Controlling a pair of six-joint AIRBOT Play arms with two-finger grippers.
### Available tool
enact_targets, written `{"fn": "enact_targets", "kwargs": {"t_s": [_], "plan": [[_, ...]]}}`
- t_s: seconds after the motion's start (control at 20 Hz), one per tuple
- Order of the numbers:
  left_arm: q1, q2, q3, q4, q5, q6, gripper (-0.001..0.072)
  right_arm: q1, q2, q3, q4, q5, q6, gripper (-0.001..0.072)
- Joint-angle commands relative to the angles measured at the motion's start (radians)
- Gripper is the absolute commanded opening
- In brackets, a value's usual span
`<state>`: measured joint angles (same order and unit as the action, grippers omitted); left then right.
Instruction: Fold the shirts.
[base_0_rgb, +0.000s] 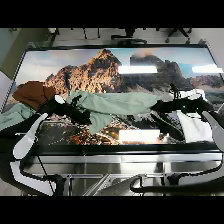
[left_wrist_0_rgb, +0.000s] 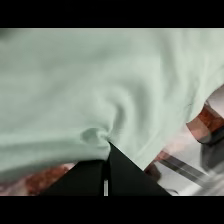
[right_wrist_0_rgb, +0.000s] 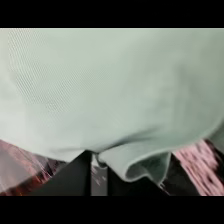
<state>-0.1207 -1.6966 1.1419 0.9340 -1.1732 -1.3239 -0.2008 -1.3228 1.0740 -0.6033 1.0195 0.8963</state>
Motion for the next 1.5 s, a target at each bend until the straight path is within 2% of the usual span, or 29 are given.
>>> {"fn": "enact_targets", "kwargs": {"t_s": [0.0, 0.15, 0.35, 0.5, 0.6, 0.75, 0.85, 0.9, 1.0, 1.05, 1.2, 1.45], "plan": [[-0.024, -0.015, 0.105, -0.010, -0.024, 0.008, 0.0013, 0.020, 0.008, 0.021, 0.112, -0.018, -0.035, 0.0014], [-0.006, 0.054, 0.231, -0.009, -0.091, 0.014, 0.0011, 0.014, 0.069, 0.098, 0.165, 0.069, -0.036, 0.0016], [0.058, 0.237, 0.469, -0.009, -0.218, 0.013, 0.0010, -0.051, 0.214, 0.278, 0.392, 0.111, -0.035, 0.0016], [0.133, 0.371, 0.688, -0.009, -0.288, 0.005, 0.0011, -0.146, 0.325, 0.433, 0.527, 0.058, -0.032, 0.0016], [0.207, 0.454, 0.823, -0.009, -0.327, 0.005, 0.0011, -0.214, 0.397, 0.505, 0.540, -0.011, -0.002, 0.0016], [0.324, 0.581, 0.898, -0.010, -0.320, 0.008, 0.0011, -0.296, 0.510, 0.551, 0.540, -0.071, 0.025, 0.0016], [0.397, 0.660, 0.868, -0.009, -0.287, 0.040, 0.0010, -0.338, 0.566, 0.550, 0.509, -0.077, 0.043, 0.0016], [0.429, 0.691, 0.832, -0.010, -0.270, 0.045, 0.0011, -0.348, 0.580, 0.550, 0.445, -0.069, 0.096, 0.0016], [0.457, 0.721, 0.742, -0.013, -0.264, 0.055, 0.0011, -0.347, 0.571, 0.546, 0.290, 0.020, 0.214, 0.0015], [0.447, 0.718, 0.690, -0.021, -0.264, 0.067, 0.0011, -0.344, 0.554, 0.535, 0.273, 0.080, 0.234, 0.0015], [0.324, 0.655, 0.551, -0.017, -0.266, 0.103, 0.0011, -0.270, 0.481, 0.438, 0.268, 0.201, 0.243, 0.0016], [0.156, 0.453, 0.341, 0.078, -0.242, 0.112, 0.0011, -0.031, 0.296, 0.139, 0.048, 0.117, 0.266, 0.0016]]}}
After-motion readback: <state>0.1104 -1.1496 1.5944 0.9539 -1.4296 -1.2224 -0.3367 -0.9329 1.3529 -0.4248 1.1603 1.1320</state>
